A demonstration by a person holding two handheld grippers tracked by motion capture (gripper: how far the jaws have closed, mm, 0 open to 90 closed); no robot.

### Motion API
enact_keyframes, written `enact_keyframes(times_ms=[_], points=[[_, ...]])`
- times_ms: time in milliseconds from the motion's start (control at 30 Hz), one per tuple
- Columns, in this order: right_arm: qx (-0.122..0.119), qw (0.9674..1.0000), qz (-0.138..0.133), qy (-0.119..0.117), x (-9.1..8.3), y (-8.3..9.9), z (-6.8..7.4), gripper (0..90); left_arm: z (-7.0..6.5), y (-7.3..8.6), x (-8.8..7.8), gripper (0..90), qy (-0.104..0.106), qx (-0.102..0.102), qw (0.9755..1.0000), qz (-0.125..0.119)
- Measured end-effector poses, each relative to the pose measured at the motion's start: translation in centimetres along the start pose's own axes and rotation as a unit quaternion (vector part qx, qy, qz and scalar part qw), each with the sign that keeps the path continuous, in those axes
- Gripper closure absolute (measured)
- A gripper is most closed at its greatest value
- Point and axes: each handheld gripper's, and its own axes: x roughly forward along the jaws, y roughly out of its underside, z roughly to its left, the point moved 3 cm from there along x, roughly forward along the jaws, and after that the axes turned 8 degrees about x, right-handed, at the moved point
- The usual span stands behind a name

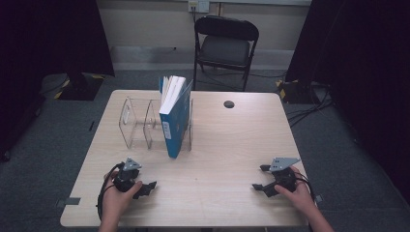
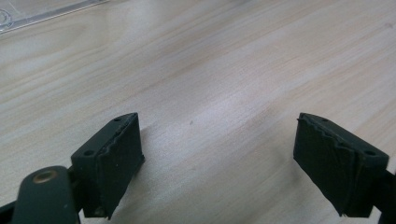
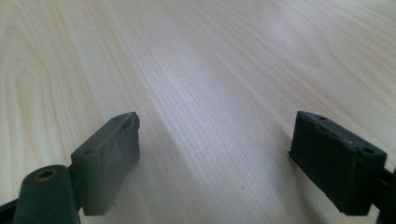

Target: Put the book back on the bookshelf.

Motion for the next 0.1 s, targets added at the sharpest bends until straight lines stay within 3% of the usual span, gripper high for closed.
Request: enact_keyframes(times_ms=[100], points=[[0.000,1.0000,0.000,0.001,0.00,0.00,0.00,14.6,-0.01,0.11,-0.09,15.0,0.000,0.004,1.0000,0.000]])
